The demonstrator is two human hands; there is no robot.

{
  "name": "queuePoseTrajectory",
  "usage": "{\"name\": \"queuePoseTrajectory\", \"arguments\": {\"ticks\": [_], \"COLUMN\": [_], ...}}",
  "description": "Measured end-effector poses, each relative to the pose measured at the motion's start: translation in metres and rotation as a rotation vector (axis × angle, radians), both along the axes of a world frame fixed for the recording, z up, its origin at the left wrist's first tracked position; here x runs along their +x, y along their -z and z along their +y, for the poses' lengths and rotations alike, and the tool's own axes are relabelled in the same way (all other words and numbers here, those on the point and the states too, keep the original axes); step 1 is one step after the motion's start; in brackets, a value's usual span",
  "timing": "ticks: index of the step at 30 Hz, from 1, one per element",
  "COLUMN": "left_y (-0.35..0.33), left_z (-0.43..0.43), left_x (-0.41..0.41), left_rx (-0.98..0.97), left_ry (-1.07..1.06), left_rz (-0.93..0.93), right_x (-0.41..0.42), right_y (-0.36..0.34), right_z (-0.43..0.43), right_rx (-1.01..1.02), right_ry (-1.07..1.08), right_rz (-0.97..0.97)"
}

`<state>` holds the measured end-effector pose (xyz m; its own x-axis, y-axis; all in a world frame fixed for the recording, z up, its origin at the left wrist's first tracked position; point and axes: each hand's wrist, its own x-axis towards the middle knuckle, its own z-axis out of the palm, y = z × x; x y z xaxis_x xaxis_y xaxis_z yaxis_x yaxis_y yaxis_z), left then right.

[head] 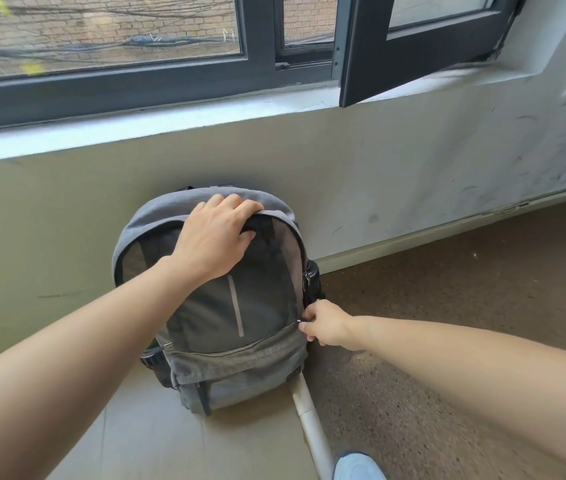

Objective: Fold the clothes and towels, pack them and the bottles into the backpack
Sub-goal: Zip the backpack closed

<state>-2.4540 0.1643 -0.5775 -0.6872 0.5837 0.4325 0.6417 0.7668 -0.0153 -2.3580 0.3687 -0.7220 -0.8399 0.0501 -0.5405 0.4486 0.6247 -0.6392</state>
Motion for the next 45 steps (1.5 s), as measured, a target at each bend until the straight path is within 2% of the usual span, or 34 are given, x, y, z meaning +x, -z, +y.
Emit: {"name": "queuePoseTrajectory", "arguments": {"ticks": [6, 17, 24, 31, 37, 42, 43, 45], "left_y": [-0.002, -0.004, -0.004, -0.008, -0.006, -0.007, -0.007, -0.007], "left_z": [-0.007, -0.009, -0.01, -0.011, -0.005, -0.005, -0.004, -0.003], "left_x": [-0.001, 0.001, 0.001, 0.0, 0.002, 0.002, 0.002, 0.004], "left_rx": [0.006, 0.026, 0.027, 0.076, 0.085, 0.089, 0.083, 0.065], "left_ry": [0.003, -0.017, -0.023, -0.041, -0.004, -0.023, -0.028, -0.039], "left_rz": [-0.028, -0.065, -0.05, -0.013, 0.031, 0.05, 0.062, 0.09], "right_x": [0.003, 0.011, 0.006, -0.016, -0.042, -0.047, -0.045, -0.04], "right_y": [-0.018, -0.009, -0.021, -0.061, -0.113, -0.126, -0.126, -0.123], "right_z": [0.015, 0.022, 0.032, 0.017, 0.018, 0.022, 0.024, 0.03], "right_rx": [-0.313, -0.461, -0.405, -0.54, -0.647, -0.599, -0.51, -0.188], "right_ry": [0.231, 0.362, 0.18, 0.179, 0.269, 0.193, 0.135, -0.04], "right_rz": [-0.238, -0.354, -0.266, -0.171, -0.077, -0.047, -0.013, 0.125]}}
